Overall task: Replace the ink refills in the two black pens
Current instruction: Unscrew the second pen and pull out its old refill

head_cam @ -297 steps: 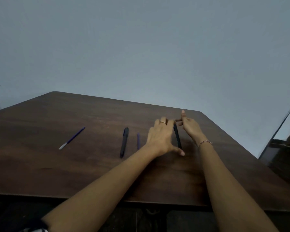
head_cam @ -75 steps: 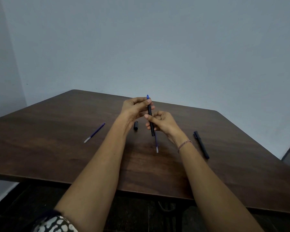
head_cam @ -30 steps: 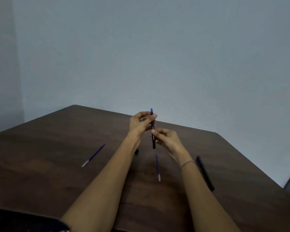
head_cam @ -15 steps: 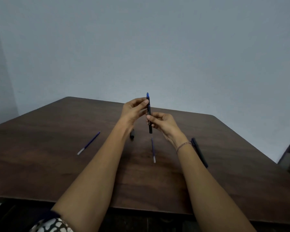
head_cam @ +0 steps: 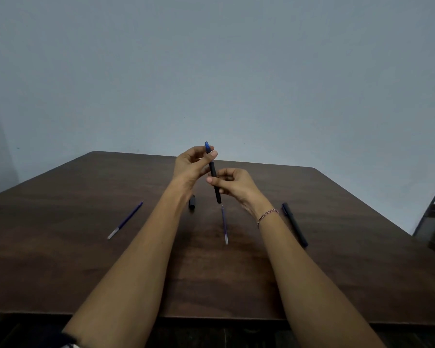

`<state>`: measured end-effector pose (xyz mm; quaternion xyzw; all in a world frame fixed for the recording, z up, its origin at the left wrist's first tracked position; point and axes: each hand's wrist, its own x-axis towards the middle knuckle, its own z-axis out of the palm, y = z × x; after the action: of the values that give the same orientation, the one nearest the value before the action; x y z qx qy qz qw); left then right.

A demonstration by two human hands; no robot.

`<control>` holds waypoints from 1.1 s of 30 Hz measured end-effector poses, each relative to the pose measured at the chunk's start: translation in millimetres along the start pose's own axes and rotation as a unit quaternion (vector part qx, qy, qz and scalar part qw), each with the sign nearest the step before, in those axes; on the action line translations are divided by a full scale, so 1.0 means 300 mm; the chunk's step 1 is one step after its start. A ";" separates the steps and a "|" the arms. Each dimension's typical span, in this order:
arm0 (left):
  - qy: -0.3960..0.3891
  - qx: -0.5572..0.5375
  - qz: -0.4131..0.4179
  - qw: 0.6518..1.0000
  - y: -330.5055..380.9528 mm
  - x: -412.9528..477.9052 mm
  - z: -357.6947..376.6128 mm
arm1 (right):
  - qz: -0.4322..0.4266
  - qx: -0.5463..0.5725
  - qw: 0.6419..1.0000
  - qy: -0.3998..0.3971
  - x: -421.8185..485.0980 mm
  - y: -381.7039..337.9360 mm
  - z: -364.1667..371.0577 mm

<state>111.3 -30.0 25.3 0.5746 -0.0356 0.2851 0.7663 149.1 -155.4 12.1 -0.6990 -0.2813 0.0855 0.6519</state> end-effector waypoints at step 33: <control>0.017 0.012 0.008 1.000 0.010 0.014 -0.024 | -0.027 -0.119 0.992 -0.014 0.008 0.009 0.001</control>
<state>111.4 -21.5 27.1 0.5786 -0.0238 0.3016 0.7574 151.9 -153.8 10.0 -0.7624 -0.3177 0.0434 0.5621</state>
